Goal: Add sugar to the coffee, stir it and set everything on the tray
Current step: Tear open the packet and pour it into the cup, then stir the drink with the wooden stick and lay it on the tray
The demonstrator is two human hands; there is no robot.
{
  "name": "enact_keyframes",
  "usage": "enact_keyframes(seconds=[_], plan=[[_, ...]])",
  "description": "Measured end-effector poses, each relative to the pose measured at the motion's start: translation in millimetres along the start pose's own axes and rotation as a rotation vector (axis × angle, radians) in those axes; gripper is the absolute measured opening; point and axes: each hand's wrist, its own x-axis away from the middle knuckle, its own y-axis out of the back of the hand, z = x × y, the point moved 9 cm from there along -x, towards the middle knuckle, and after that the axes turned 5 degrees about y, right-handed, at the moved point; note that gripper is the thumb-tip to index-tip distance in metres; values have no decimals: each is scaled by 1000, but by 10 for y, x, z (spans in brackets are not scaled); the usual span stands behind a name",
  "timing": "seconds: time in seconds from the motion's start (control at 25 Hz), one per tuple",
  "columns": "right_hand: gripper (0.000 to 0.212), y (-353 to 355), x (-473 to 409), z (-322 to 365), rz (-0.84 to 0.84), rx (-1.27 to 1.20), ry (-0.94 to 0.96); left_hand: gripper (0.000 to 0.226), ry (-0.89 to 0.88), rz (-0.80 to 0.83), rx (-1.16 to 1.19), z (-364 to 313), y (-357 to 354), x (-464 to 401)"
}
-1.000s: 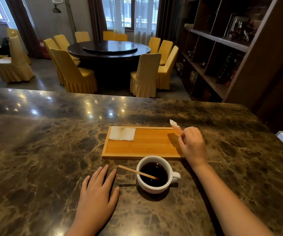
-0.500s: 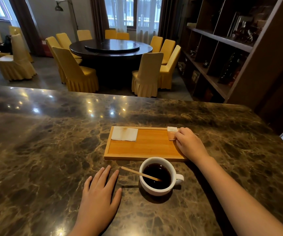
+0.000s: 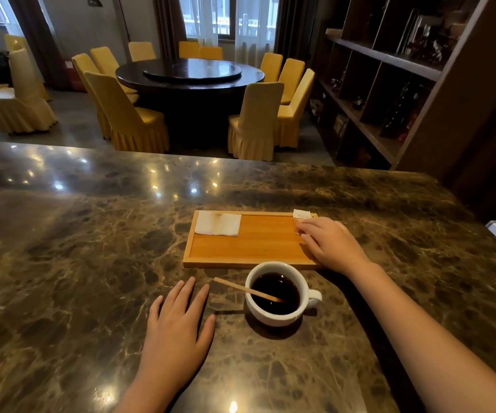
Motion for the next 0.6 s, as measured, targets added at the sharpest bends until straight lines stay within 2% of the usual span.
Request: enact_keyframes(seconds=[0.16, 0.28, 0.4, 0.48, 0.6], plan=[[33, 340, 77, 207, -155, -32, 6, 54, -10, -7, -7, -8, 14, 1], [36, 659, 144, 750, -219, -94, 139, 55, -14, -9, -2, -29, 30, 7], [45, 728, 242, 1384, -67, -217, 239, 54, -17, -14, 2, -37, 32, 13], [49, 640, 293, 1685, 26, -171, 285, 54, -20, -16, 2, -40, 35, 15], [38, 449, 285, 1855, 84, -64, 300, 54, -25, -21, 1, -44, 39, 23]])
